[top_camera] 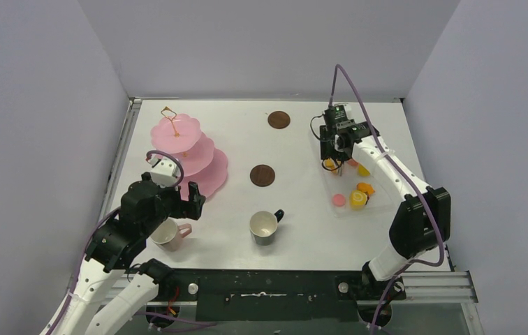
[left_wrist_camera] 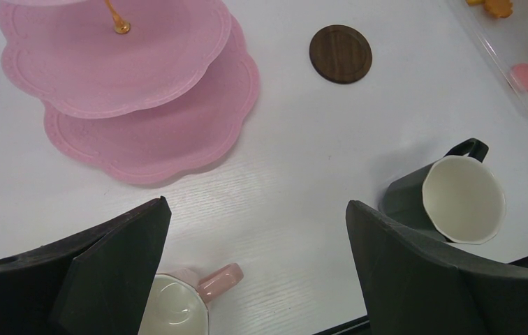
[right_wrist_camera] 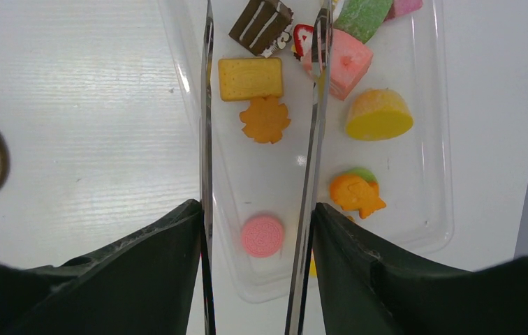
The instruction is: Serve the afternoon tea
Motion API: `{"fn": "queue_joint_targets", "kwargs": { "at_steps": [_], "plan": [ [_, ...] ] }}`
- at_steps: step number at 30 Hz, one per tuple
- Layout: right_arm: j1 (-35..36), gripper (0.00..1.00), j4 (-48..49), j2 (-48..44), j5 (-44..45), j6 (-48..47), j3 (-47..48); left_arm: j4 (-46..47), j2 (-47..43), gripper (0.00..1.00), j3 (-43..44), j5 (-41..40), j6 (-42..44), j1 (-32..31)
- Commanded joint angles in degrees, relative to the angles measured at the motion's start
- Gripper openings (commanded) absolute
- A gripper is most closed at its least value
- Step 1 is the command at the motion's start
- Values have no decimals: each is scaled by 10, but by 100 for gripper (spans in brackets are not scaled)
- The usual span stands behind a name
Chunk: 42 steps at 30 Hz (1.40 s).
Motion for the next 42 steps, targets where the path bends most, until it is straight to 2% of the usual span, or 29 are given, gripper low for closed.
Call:
{"fn": "queue_joint_targets", "kwargs": {
  "at_steps": [1, 9, 17, 21, 29, 42],
  "plan": [
    [-12, 55, 30, 8, 1, -1, 20, 27, -6, 97, 10, -6, 11, 3],
    [-34, 54, 74, 32, -20, 4, 1, 30, -4, 97, 8, -5, 13, 3],
    [-41, 53, 79, 70, -23, 11, 5, 31, -3, 97, 8, -6, 14, 3],
    [-40, 41, 76, 74, -20, 10, 6, 30, -5, 97, 9, -7, 14, 3],
    [-39, 30, 62, 48, -2, 5, 14, 16, -17, 97, 25, -30, -5, 3],
    [6, 27, 45, -32, -20, -10, 12, -32, -41, 97, 78, -60, 11, 3]
  ]
}}
